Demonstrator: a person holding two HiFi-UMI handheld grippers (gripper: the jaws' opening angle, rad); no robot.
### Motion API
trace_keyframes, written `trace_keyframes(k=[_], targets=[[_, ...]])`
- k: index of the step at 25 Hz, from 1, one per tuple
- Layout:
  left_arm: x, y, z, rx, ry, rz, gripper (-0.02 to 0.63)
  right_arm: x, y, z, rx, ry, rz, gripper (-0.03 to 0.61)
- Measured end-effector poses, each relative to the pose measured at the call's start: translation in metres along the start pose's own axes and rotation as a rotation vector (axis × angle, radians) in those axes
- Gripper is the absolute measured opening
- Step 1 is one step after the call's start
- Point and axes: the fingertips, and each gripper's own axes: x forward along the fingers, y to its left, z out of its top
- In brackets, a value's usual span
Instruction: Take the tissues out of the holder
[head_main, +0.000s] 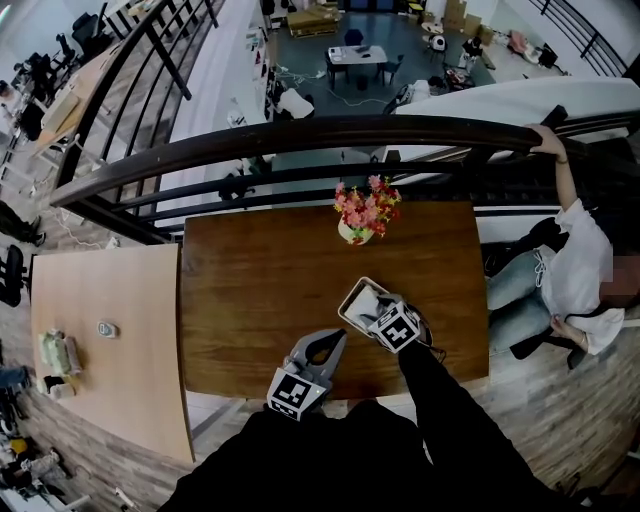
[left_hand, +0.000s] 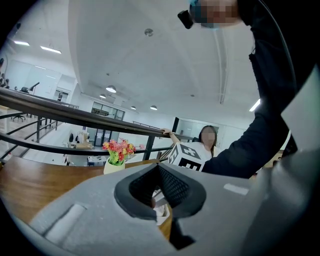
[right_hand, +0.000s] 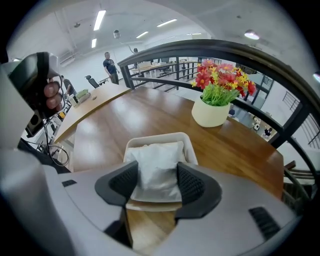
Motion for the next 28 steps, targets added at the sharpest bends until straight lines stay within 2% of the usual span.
trace_keyframes(k=[9,28], targets=[[-0.013,-0.001,0.007,0.028,-0.017,-0.037,-0.003,-0.019,0.003,0.011,0.023,-0.035,-0.054,0.244],[-0.061,-0.02,0.008,0.1,-0.037,-0.167,-0.003,-0.085,0.038,0.007,0.182,-0.119,-0.207,0.245]])
